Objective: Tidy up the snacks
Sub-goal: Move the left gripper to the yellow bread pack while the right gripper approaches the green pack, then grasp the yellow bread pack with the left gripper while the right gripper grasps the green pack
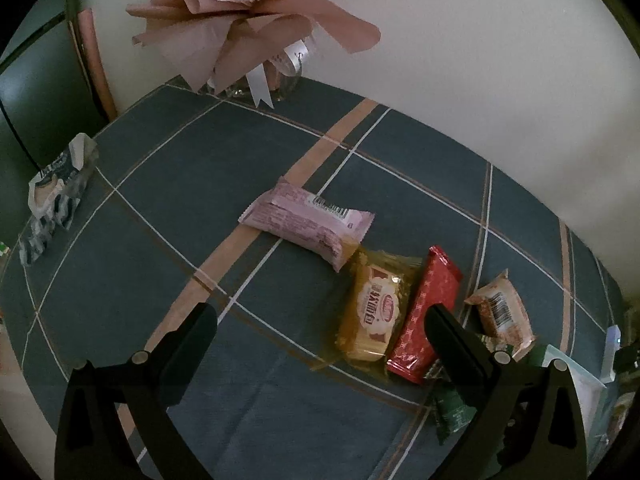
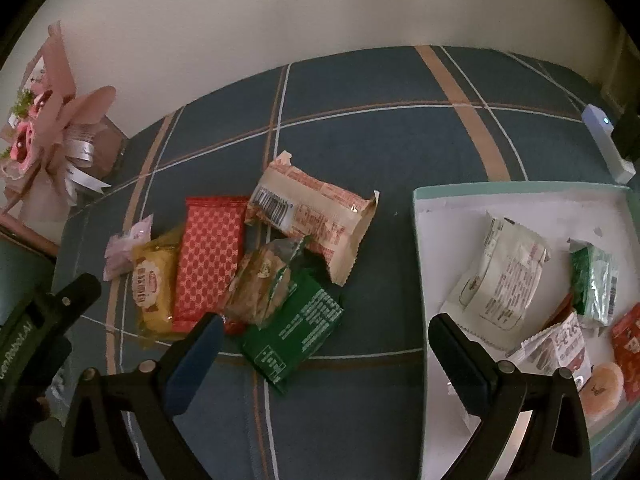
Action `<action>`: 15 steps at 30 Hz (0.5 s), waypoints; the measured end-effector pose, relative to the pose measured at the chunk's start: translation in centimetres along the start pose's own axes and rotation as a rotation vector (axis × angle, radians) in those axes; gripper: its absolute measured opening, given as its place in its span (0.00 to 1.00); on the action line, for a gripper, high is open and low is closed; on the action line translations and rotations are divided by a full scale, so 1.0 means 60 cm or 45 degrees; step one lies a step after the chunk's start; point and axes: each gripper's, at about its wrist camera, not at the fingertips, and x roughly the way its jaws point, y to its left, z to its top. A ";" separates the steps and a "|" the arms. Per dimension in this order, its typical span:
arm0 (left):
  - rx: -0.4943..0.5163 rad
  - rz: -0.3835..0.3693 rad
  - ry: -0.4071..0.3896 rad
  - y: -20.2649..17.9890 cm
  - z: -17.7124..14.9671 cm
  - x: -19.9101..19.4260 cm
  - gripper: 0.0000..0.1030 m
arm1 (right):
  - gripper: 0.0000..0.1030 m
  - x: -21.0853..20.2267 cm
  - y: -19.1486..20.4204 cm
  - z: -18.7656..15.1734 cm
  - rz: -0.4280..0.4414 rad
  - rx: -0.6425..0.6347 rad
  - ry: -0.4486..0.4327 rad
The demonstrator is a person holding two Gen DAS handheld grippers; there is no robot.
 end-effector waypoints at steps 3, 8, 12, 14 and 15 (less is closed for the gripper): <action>0.010 0.014 0.024 -0.003 -0.003 0.011 1.00 | 1.00 0.009 0.007 0.000 -0.008 -0.014 0.018; 0.038 0.039 0.076 -0.006 -0.010 0.036 1.00 | 1.00 0.031 0.024 -0.005 -0.037 -0.045 0.057; 0.051 0.060 0.098 -0.002 -0.007 0.053 1.00 | 1.00 0.049 0.032 -0.009 -0.058 -0.063 0.075; 0.055 0.067 0.097 0.000 -0.002 0.058 1.00 | 1.00 0.060 0.032 -0.009 -0.080 -0.062 0.082; 0.058 0.069 0.094 0.000 0.001 0.060 1.00 | 1.00 0.063 0.031 -0.008 -0.086 -0.063 0.083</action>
